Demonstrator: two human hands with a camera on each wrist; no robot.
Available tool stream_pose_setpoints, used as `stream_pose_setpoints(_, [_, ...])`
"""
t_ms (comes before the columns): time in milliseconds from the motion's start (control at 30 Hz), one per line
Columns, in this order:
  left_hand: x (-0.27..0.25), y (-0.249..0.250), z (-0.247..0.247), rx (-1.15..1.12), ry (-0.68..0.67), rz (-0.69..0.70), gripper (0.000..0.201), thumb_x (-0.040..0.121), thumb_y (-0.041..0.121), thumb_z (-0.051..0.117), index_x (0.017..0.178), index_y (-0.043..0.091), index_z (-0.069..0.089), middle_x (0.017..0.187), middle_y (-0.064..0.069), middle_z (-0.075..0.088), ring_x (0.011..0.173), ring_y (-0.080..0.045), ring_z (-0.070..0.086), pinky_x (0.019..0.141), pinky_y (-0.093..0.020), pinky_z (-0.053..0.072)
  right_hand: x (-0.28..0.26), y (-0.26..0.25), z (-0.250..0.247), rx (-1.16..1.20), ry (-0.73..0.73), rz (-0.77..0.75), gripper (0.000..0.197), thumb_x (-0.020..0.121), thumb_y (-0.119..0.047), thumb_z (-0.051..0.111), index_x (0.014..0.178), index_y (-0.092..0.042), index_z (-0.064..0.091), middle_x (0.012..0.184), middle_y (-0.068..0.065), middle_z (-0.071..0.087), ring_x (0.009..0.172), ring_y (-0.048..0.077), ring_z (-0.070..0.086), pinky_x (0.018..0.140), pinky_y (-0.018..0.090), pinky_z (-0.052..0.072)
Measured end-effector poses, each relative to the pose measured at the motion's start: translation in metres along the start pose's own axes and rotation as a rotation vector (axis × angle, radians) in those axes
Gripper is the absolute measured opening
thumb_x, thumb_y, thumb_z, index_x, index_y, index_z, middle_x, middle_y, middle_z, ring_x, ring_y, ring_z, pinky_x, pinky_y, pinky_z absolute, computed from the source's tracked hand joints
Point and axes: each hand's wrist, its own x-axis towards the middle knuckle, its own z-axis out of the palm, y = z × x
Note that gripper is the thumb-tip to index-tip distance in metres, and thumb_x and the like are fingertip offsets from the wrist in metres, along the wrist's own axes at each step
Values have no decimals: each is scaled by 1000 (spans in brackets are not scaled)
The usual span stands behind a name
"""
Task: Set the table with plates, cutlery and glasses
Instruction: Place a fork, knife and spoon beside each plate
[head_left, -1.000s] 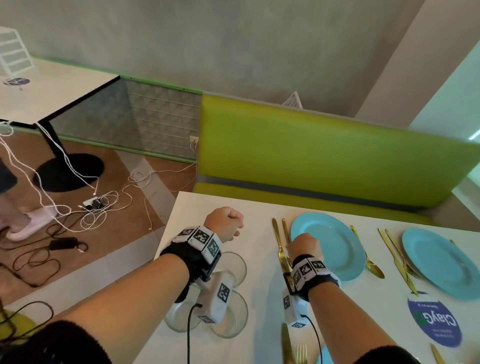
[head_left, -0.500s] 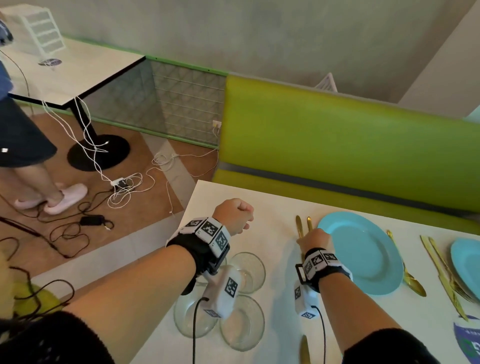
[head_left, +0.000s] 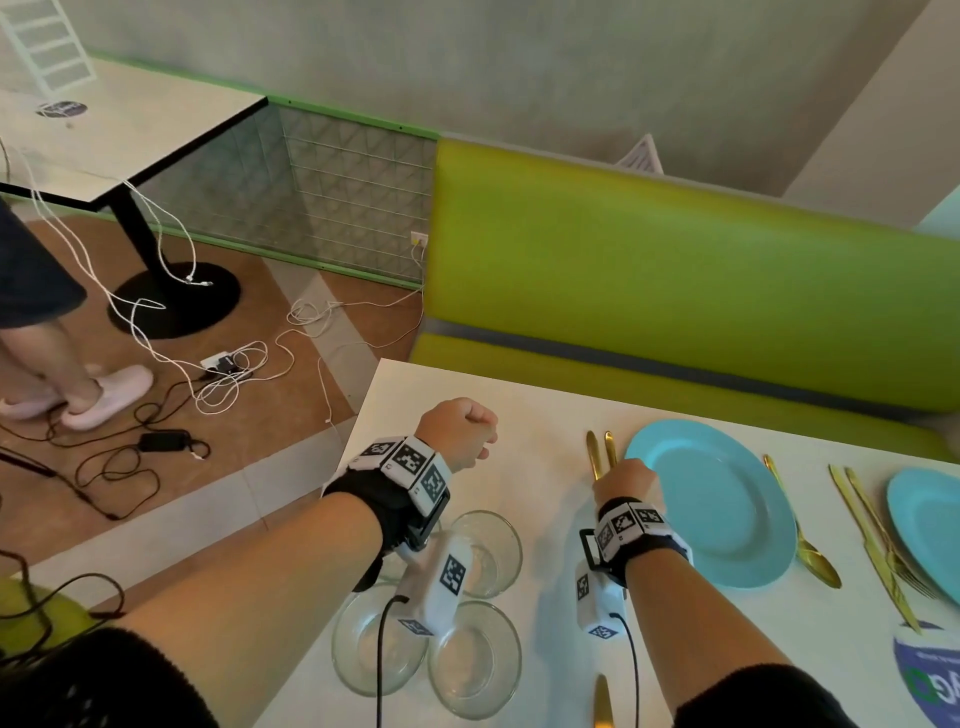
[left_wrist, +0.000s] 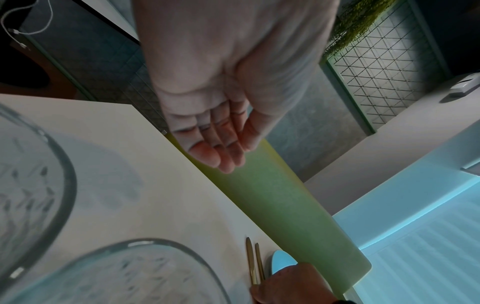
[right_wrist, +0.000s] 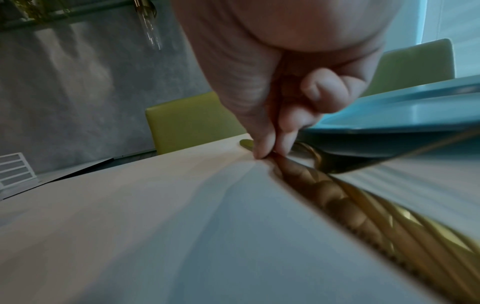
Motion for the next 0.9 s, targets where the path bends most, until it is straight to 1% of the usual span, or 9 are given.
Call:
stream_pose_setpoints(133, [0,0,0,6,-8,-4,19,92,8,48,79,21,54,90,-4,63,60,-9,56,53,-18,44,1,1,0,24,-4,3,18,92,-9,51,97,1,65,101,17,69,94,33,67,72,33,52])
stream_pose_setpoints(233, [0,1,0,5,-16,-10,12,92,8,48,87,17,56,91,-5,63,60,-9,56,53,-18,44,2,2,1,58,0,10,15,89,-8,54,94,1,65,98,18,69,90,34,67,71,35,52])
stream_pose_setpoints(300, [0,0,0,7,-21,-12,11,91,8,48,89,16,56,91,-5,63,61,-9,56,53,-19,44,2,2,2,74,-1,8,14,89,-8,55,93,1,66,97,18,69,89,34,68,72,35,54])
stream_pose_setpoints(367, [0,-1,0,9,-22,-13,12,91,8,48,88,17,56,90,-4,63,61,-9,56,53,-19,44,2,3,2,84,-3,5,14,89,-9,56,93,1,66,97,18,69,88,34,68,71,35,54])
stream_pose_setpoints(467, [-1,-2,-2,7,-23,-12,18,91,8,48,81,20,54,84,-1,62,60,-9,55,53,-18,43,3,3,2,98,-4,2,13,89,-9,57,92,1,65,96,18,69,88,34,67,71,34,53])
stream_pose_setpoints(600, [-3,-4,-5,6,-19,-16,23,91,8,48,75,24,53,82,0,62,60,-9,56,54,-19,44,3,3,3,107,5,-4,14,88,-9,57,91,2,65,96,19,69,87,34,68,70,34,54])
stream_pose_setpoints(700, [-7,-7,-7,8,-13,-21,24,91,8,48,74,24,53,78,3,61,60,-9,56,53,-19,44,1,5,3,107,21,1,16,90,-6,52,90,3,65,96,20,69,87,36,68,71,36,54])
stream_pose_setpoints(800, [-15,-9,-9,7,-9,-18,24,92,9,49,74,24,53,79,2,61,60,-9,56,53,-18,44,-6,6,-2,102,37,-6,18,91,-7,50,92,2,65,98,20,69,90,36,67,74,37,54])
stream_pose_setpoints(900, [-30,-9,-12,-14,-12,-4,23,91,8,50,75,24,54,81,1,62,61,-10,56,53,-18,44,-20,5,-10,95,24,-46,18,90,-14,57,97,0,65,101,17,69,94,33,66,75,35,53])
